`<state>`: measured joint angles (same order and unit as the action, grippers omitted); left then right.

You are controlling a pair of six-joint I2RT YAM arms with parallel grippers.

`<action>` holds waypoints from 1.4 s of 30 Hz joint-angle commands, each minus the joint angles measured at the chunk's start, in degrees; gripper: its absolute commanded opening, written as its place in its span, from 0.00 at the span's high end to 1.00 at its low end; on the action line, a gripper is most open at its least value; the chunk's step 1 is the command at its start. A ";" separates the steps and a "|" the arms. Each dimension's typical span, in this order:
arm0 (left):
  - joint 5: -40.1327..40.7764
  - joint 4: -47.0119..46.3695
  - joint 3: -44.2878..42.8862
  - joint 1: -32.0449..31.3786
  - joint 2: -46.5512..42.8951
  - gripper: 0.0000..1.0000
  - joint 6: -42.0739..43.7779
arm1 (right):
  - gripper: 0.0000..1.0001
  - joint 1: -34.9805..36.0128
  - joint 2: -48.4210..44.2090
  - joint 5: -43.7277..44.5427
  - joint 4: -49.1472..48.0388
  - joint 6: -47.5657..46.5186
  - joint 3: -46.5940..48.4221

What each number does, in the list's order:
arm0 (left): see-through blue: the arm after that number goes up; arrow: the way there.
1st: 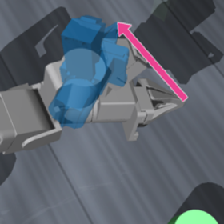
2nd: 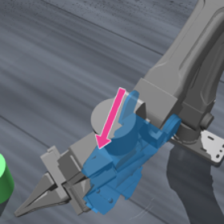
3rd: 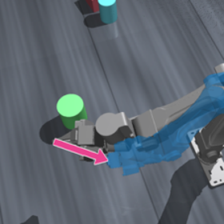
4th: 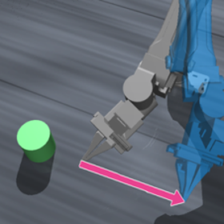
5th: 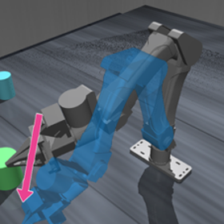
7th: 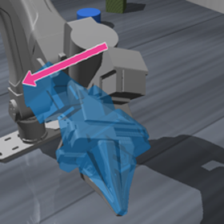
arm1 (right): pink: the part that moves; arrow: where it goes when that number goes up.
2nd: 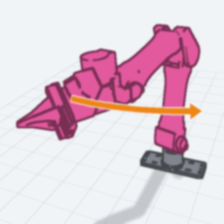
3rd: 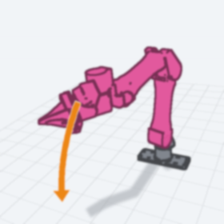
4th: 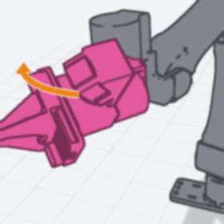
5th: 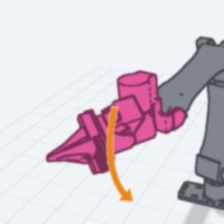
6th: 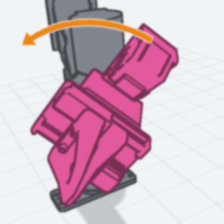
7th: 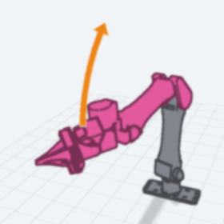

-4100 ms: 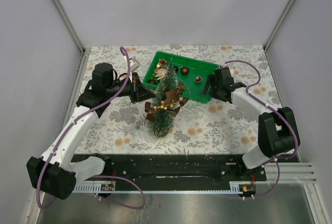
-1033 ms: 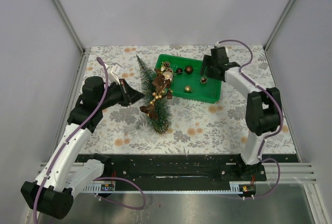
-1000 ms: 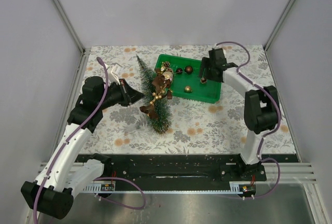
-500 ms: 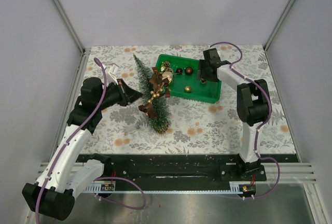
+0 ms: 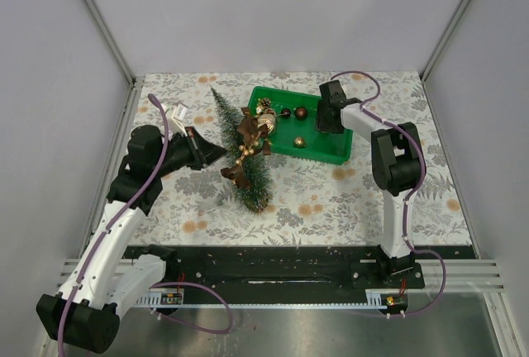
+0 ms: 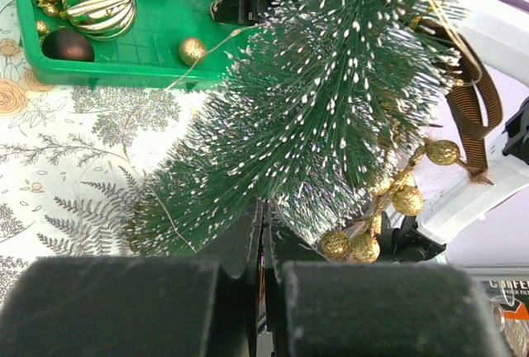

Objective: Decorate the small christmas tree

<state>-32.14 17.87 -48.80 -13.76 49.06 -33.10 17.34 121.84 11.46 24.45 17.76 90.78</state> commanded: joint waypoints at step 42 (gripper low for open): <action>-3.89 -6.35 4.59 0.58 -3.88 1.00 -4.25 | 0.71 12.00 -72.63 -40.91 -10.56 17.04 -45.52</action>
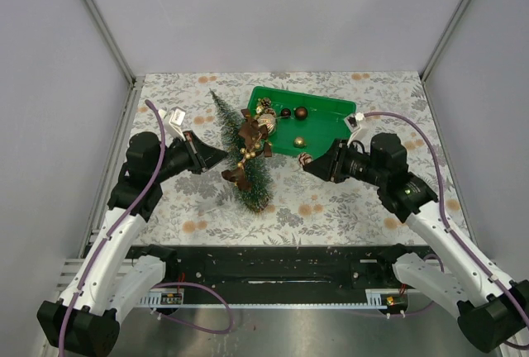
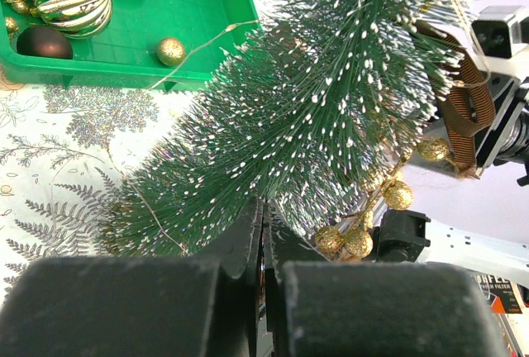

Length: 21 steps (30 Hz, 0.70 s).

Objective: Decorate the small christmas tree

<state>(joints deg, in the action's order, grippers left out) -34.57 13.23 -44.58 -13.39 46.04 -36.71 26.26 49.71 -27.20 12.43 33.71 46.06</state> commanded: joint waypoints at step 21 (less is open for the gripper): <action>-3.66 -3.65 1.51 0.29 -1.04 1.00 -1.61 | 0.74 11.71 10.92 8.74 -8.55 2.85 0.17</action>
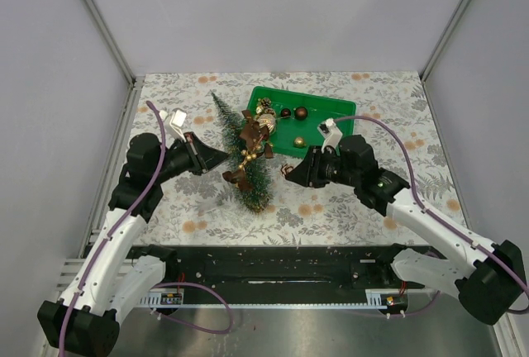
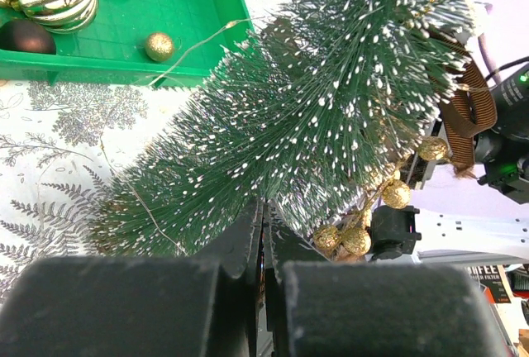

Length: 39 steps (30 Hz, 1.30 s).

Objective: Decorate the small christmas tree

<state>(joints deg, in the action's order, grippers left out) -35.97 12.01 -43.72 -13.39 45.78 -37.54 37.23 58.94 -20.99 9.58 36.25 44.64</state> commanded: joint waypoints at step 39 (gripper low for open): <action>-4.46 -5.33 2.94 0.29 -1.83 1.00 -2.45 | 0.80 2.84 5.31 5.26 -12.48 1.10 -0.08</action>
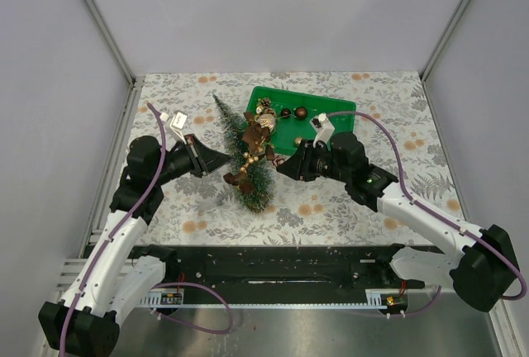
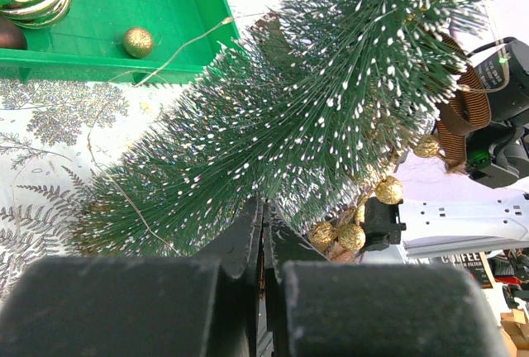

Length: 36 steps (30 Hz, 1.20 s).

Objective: Decorate the small christmas tree

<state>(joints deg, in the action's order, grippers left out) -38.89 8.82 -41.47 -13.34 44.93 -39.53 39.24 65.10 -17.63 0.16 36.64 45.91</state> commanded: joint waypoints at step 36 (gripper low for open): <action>-2.15 -3.11 1.22 0.78 -1.51 1.00 -1.34 | 0.83 4.44 1.25 5.67 -9.39 2.38 -2.84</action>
<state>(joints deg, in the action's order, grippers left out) -39.31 7.60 -40.73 -12.91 44.18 -40.21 42.37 65.60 -13.93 -5.87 38.89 40.71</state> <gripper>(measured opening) 0.019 0.327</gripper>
